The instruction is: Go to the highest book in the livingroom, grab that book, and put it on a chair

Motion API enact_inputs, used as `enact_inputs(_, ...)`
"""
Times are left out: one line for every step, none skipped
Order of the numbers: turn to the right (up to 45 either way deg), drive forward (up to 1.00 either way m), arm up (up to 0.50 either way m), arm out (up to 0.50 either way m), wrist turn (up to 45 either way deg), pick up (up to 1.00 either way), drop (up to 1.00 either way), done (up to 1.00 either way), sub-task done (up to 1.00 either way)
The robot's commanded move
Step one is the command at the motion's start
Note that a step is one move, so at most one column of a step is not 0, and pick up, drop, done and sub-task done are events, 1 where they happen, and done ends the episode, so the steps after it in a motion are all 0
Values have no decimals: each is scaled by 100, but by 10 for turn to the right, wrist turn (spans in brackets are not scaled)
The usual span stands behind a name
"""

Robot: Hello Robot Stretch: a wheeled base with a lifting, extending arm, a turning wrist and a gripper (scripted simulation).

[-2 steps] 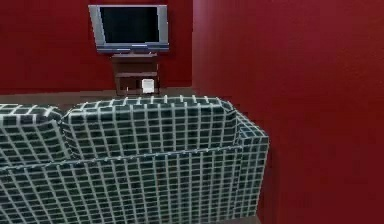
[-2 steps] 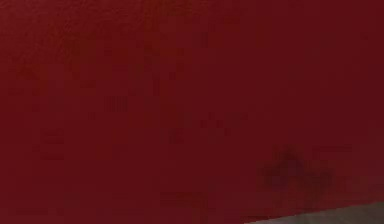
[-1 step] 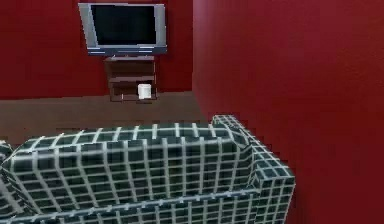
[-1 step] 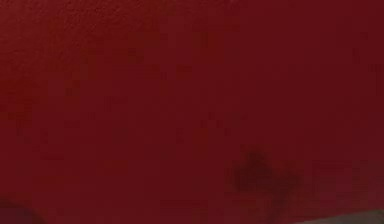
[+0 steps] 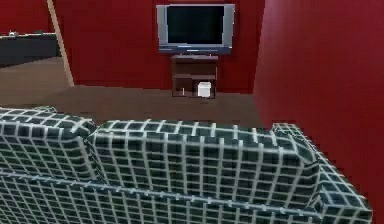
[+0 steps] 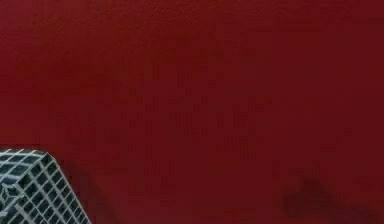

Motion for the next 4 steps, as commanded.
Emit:
enact_inputs(0, 30, 0, 0, 0, 0, 0, 0, 0)
enact_inputs(60, 0, 0, 0, 0, 0, 0, 0, 0)
enact_inputs(-450, 0, 0, 0, 0, 0, 0, 0, 0)
enact_inputs(-450, 0, 0, 0, 0, 0, 0, 0, 0)
